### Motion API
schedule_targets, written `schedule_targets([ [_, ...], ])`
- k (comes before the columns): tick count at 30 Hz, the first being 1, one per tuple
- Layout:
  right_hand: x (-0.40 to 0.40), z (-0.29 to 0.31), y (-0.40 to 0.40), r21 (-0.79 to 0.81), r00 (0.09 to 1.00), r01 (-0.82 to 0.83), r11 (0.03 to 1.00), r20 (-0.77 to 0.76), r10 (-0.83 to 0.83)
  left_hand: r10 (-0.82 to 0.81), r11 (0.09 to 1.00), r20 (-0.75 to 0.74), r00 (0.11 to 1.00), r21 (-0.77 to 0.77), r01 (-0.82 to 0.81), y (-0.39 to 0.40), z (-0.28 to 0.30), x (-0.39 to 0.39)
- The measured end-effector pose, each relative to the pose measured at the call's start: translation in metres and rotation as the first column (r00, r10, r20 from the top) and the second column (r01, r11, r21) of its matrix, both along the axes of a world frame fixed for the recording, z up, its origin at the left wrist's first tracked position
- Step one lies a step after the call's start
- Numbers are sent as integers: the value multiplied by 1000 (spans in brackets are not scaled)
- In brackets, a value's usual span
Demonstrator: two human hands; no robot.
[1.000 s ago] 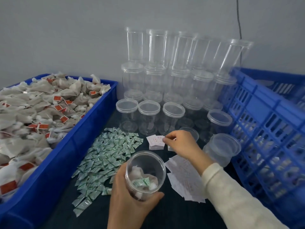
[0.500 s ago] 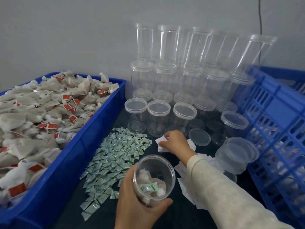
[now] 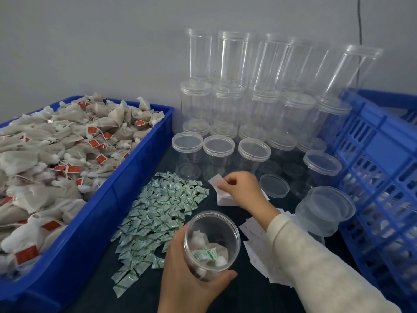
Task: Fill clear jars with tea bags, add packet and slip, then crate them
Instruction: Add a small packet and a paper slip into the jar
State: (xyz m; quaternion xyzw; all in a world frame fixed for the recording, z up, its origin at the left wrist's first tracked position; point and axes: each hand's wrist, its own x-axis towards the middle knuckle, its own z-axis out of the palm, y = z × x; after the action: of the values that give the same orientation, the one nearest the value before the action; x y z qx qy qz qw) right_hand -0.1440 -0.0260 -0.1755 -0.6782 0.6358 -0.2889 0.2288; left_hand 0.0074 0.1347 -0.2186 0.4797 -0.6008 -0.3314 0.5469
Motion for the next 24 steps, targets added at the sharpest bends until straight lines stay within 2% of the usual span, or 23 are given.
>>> schedule_targets([
  [5, -15, 61, 37, 64, 947, -213, 975, 259, 190, 6, 999, -69, 998, 44, -3, 5, -9, 1],
  [10, -21, 78, 76, 165, 857, -429, 888, 385, 342, -15, 998, -80, 997, 60, 20, 5, -21, 5],
  [16, -16, 73, 84, 235, 861, -471, 850, 330, 386, -42, 998, -99, 994, 51, 47, 3, -15, 5],
  [21, -2, 82, 79, 330, 883, -470, 819, 159, 442, -52, 993, -146, 988, 101, 67, 2, -16, 6],
  [24, 8, 88, 77, 394, 860, -485, 781, 56, 507, -72, 992, -162, 984, 93, 87, 2, -14, 5],
])
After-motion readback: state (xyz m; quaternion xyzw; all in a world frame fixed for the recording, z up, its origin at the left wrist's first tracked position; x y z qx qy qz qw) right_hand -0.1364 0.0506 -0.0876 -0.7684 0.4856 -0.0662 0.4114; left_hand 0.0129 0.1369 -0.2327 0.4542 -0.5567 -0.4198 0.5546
